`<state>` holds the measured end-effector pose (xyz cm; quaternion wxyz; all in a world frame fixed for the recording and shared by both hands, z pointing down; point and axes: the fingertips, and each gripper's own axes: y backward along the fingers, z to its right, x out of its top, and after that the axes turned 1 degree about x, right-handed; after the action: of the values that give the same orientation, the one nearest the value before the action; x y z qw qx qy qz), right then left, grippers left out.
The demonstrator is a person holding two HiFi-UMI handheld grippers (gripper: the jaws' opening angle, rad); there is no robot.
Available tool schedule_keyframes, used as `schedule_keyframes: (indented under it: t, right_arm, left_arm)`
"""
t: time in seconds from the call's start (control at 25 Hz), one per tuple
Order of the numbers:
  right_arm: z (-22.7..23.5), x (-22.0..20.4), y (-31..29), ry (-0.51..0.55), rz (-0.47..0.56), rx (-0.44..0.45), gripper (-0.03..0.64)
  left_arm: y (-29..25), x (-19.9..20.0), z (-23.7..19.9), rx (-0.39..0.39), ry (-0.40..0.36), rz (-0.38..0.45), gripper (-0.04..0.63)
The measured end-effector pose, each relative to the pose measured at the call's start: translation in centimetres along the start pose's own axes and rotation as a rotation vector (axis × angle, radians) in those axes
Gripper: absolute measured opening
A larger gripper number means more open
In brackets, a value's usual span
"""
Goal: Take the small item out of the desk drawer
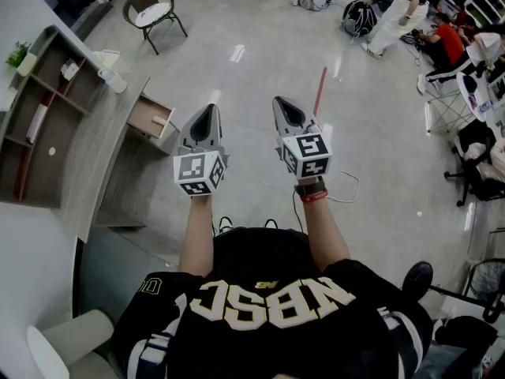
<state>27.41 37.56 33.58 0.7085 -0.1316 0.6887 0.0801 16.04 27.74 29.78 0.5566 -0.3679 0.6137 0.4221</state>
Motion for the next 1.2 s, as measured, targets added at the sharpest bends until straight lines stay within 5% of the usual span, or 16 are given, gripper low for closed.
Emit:
schedule_keyframes:
  t: [0.48,0.64,0.92,1.2]
  right_arm:
    - [2.3,-2.8,2.2,-0.012,-0.030,0.017,0.006]
    - [1.0,-2.8,1.1,-0.036,-0.013,0.085,0.006]
    - [-2.1,-3.6,-3.3,0.001,-0.034,0.161,0.006]
    - [-4.2,-1.4,-9.4,0.062,-0.033,0.208,0.006]
  left_arm:
    - [1.5,-2.3,3.2,0.063,-0.014,-0.045,0.015]
    - [1.7,-2.6,2.8,0.081,-0.020,-0.057,0.015]
    - [1.9,-2.5,-0.5,0.085,0.029,0.001,0.015]
    - [0.4,-2.8,-7.8,0.221,0.033,-0.031,0.015]
